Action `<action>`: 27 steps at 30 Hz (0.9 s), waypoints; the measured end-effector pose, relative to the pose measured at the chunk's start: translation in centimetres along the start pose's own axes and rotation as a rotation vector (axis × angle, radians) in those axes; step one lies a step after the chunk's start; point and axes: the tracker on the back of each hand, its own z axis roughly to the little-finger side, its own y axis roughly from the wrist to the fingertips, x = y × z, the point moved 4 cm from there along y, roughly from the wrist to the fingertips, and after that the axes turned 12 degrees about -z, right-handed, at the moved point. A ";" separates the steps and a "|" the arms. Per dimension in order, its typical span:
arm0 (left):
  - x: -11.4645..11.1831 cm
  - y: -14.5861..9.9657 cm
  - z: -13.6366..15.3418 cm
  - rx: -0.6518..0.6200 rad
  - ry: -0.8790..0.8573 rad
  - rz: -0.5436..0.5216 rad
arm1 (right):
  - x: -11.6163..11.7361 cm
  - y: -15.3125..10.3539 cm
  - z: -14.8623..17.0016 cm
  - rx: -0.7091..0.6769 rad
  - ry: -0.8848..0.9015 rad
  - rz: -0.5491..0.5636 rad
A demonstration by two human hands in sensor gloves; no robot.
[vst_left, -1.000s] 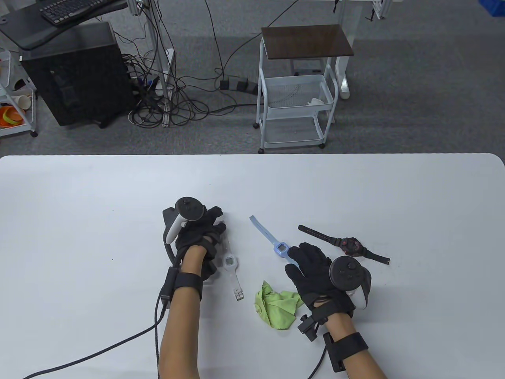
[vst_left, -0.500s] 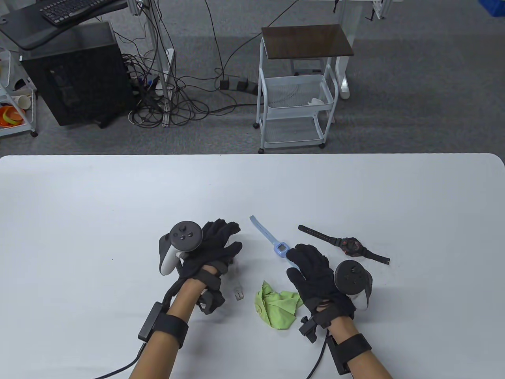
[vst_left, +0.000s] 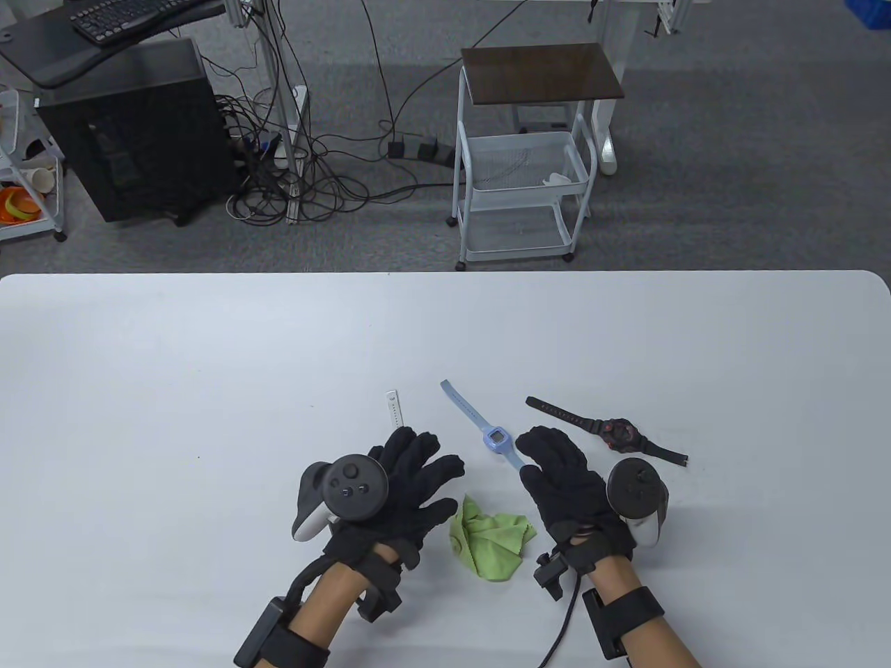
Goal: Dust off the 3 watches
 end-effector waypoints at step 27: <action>-7.5 0.8 -1.6 -0.221 0.698 0.245 | 0.7 0.1 0.5 0.039 -0.033 -0.037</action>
